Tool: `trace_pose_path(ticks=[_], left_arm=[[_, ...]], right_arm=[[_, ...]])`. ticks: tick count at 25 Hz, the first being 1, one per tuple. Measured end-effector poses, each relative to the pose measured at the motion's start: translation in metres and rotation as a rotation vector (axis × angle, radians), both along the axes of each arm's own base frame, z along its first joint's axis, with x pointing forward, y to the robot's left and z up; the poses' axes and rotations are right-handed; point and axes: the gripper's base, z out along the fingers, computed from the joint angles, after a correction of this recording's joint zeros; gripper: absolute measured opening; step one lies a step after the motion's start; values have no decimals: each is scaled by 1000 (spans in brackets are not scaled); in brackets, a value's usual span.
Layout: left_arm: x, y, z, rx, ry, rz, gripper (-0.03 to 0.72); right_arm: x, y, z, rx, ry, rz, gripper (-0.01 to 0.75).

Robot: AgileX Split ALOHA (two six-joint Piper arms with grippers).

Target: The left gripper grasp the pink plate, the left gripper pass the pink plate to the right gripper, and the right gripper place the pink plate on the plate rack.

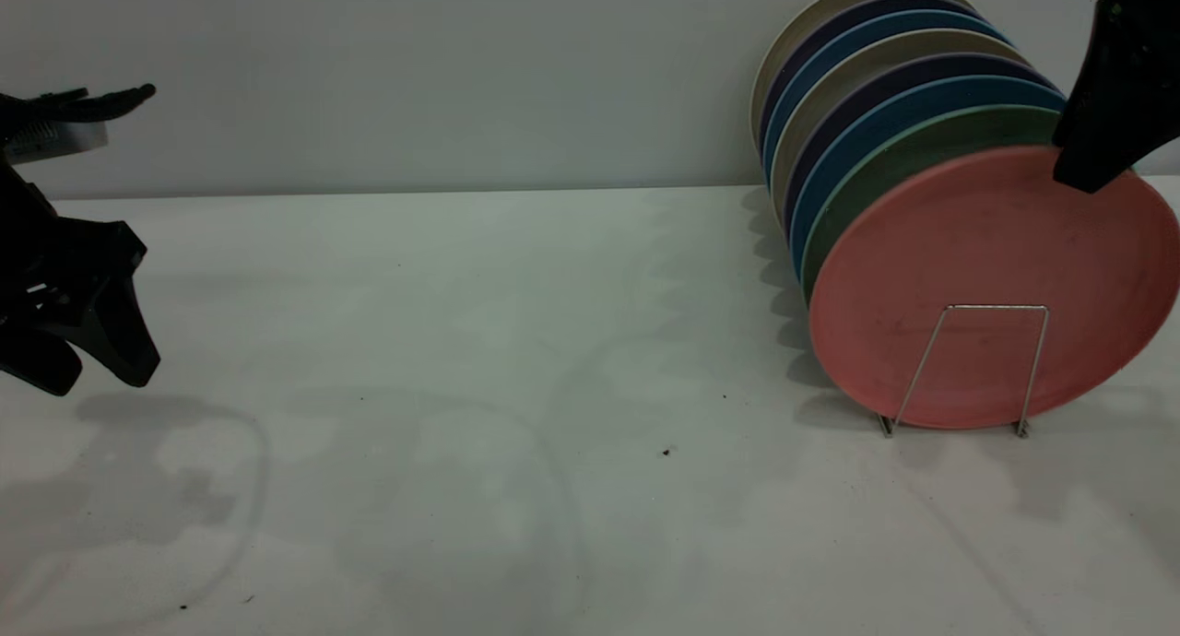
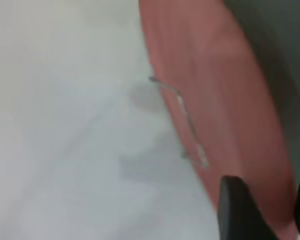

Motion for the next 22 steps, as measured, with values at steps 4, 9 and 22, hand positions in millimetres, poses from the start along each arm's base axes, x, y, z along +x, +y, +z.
trace_pose_path(ticks=[4,9,22], left_arm=[[-3,2,-1,18,28,-8,545],[-4,4,-1,47,48,13,545],[-8,12,27,125,140,14,542]], right_arm=[[-2,-1,14,100,76,-322,291],[1,-9,35,84,82,-532,291],[-24,-14,60,89,270,-889,322]])
